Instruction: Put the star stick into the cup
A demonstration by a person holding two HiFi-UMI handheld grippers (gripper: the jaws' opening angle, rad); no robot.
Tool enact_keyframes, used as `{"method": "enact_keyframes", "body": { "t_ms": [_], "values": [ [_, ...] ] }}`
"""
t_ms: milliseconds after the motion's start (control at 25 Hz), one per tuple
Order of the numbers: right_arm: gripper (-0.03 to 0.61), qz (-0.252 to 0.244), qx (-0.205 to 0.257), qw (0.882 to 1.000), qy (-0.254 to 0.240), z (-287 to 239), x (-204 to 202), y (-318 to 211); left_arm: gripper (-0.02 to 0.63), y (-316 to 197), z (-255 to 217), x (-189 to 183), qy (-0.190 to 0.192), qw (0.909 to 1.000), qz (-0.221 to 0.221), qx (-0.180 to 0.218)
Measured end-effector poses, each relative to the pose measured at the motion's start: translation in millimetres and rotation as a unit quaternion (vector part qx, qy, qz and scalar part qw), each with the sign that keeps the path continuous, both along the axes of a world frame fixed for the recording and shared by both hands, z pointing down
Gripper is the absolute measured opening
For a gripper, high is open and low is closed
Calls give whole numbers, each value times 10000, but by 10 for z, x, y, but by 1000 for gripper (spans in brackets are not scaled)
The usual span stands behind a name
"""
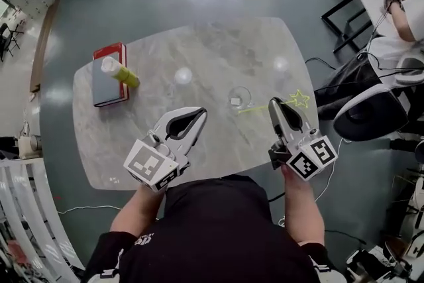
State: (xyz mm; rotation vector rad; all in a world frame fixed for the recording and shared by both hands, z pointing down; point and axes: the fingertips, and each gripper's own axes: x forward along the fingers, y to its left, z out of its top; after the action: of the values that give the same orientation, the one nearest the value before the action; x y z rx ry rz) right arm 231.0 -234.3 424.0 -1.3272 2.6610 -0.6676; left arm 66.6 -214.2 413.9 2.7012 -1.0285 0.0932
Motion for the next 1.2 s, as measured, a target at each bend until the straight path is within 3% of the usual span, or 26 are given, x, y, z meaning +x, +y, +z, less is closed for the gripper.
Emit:
{"method": "enact_keyframes", "body": {
  "t_ms": [280,600,1200],
  "values": [
    [29,-47,-265,9994,222,421,-10,-326,0,-207,213,45,38,9996,-247,-97],
    [29,93,-618,9978,242,916,-11,-532,0,-354,647,160,-5,9996,-218,-197],
    [29,-11,-1089,9935,323,1509,-96,-679,0,-412,1145,302,-101,9968,-276,-747]
  ]
}}
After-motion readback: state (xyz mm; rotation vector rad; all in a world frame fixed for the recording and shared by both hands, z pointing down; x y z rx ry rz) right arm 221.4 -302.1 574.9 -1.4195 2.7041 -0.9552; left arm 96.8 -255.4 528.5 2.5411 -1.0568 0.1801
